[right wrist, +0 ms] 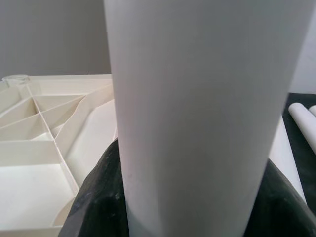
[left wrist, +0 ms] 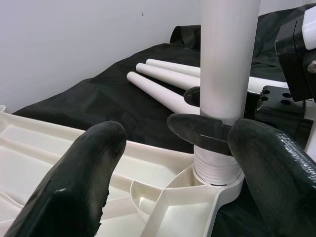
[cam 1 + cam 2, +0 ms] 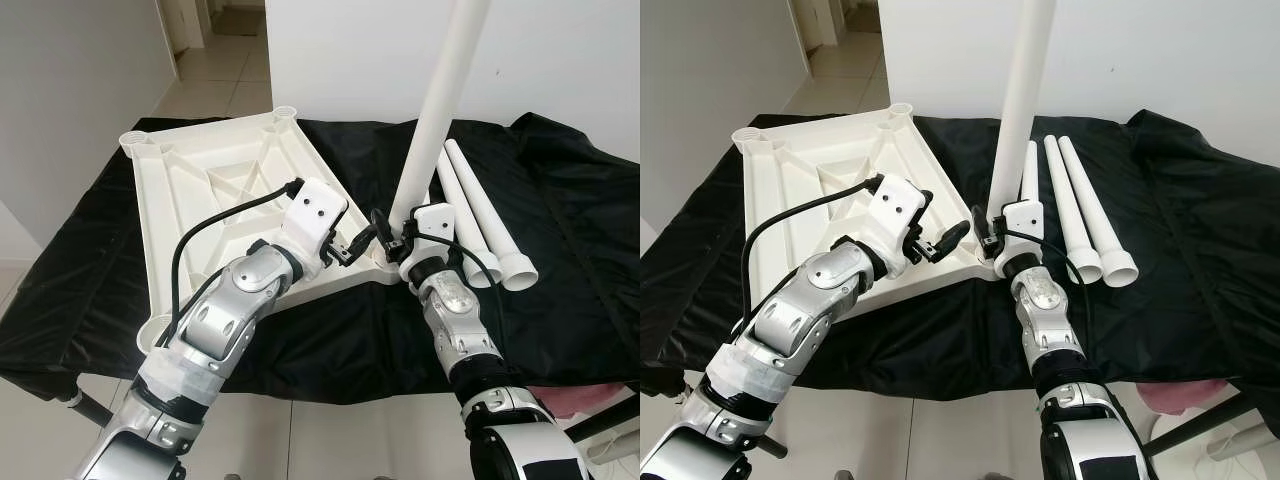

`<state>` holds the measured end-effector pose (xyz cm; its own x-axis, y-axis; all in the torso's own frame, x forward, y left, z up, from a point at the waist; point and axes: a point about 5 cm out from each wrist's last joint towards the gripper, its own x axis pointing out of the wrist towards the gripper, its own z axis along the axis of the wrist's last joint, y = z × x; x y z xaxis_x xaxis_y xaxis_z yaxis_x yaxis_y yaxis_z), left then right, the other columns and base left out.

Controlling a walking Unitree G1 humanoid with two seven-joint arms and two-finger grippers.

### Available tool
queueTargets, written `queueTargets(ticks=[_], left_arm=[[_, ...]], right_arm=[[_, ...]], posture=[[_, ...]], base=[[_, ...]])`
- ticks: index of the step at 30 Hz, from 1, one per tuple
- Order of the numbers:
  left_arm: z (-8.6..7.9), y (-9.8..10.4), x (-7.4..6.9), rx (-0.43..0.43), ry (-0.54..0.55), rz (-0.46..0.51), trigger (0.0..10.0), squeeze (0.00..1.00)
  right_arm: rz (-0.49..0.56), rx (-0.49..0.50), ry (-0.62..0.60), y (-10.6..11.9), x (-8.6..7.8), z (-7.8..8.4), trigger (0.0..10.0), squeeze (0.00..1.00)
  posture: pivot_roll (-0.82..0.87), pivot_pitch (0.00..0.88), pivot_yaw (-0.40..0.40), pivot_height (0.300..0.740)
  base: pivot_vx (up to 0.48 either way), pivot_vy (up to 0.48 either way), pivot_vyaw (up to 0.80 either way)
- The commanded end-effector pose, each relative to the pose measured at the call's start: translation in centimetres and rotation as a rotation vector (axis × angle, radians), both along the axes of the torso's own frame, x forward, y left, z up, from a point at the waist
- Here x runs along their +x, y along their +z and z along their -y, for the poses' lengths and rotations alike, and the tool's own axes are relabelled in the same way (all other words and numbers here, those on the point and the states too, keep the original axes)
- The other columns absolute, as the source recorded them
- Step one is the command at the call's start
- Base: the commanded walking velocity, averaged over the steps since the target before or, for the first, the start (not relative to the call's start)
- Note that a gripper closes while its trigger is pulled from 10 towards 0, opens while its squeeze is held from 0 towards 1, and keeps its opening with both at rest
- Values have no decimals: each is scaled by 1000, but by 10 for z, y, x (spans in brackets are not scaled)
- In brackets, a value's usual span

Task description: Building children table

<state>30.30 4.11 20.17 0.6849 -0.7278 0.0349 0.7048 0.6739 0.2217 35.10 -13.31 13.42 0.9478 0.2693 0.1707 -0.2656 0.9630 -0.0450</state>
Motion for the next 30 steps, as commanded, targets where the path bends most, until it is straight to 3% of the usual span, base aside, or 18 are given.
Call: queueTargets(ticks=[1,10,18,25,30], left_arm=[[-1,3,2,13,-5,7,10000,0],[-1,4,2,15,-5,12,10000,0],[0,5,3,15,-3,16,10000,0],[-1,5,3,10,3,18,10000,0],[1,5,2,7,2,18,10000,0]], right_arm=[[-169,20,-15,-32,-6,1,10000,0],[-190,29,-32,-35,-6,3,10000,0],[-144,-43,-25,-32,-7,-3,10000,0],[-125,6,-162,-31,-11,-9,10000,0],[-125,70,-328,-29,-14,-13,10000,0]], posture=[[-31,0,32,740],[-30,0,33,740],[-31,0,29,740],[-29,0,21,740],[-29,0,11,740]], base=[[0,0,0],[0,0,0],[0,0,0],[0,0,0],[0,0,0]])
